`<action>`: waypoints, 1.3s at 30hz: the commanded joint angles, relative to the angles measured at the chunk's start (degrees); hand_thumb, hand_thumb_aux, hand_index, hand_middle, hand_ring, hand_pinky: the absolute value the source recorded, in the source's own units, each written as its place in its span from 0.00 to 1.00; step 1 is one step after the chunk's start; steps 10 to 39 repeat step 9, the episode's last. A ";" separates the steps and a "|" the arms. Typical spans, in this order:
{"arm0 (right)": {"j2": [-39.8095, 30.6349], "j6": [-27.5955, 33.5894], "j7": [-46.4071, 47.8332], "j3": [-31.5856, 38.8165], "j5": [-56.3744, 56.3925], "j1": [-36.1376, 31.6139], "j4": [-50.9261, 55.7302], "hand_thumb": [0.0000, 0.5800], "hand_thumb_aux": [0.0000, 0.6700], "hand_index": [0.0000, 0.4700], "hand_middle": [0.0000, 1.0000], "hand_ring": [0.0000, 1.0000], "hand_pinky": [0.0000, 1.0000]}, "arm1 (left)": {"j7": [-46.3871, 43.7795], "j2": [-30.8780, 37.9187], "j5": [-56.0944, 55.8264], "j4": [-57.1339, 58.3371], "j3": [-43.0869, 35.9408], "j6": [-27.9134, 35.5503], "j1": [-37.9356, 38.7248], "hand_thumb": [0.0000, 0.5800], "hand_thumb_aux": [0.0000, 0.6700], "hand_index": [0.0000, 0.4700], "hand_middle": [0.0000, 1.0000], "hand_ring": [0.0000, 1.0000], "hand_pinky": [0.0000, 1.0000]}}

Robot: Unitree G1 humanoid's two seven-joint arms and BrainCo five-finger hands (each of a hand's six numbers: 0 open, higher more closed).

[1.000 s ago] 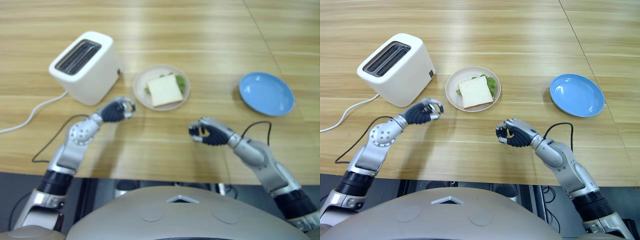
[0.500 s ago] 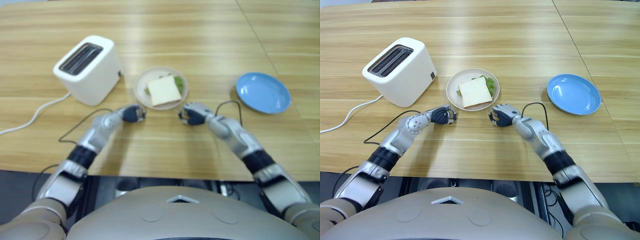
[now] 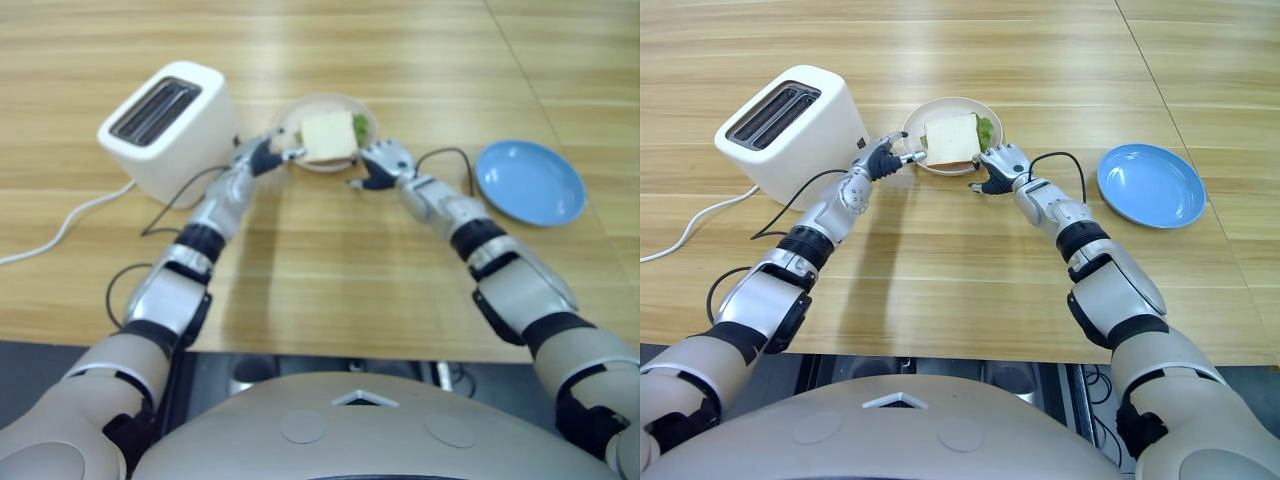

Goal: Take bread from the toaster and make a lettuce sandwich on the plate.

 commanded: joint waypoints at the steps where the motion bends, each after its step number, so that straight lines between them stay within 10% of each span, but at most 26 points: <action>1: -2.90 -3.54 -0.07 -5.64 7.14 6.08 -7.63 0.00 0.00 0.00 0.00 0.00 0.00 | 5.65 1.75 -0.63 -3.70 2.05 -3.83 3.52 0.00 0.00 0.00 0.00 0.00 0.00; 9: 5.76 -5.38 18.19 -28.94 51.21 24.24 -26.87 0.00 0.00 0.00 0.00 0.00 0.00 | -5.88 -6.49 -28.50 -13.41 18.62 -13.75 12.19 0.00 0.00 0.00 0.00 0.00 0.00; 39: 5.76 -5.38 18.19 -28.94 51.21 24.24 -26.87 0.00 0.00 0.00 0.00 0.00 0.00 | -5.88 -6.49 -28.50 -13.41 18.62 -13.75 12.19 0.00 0.00 0.00 0.00 0.00 0.00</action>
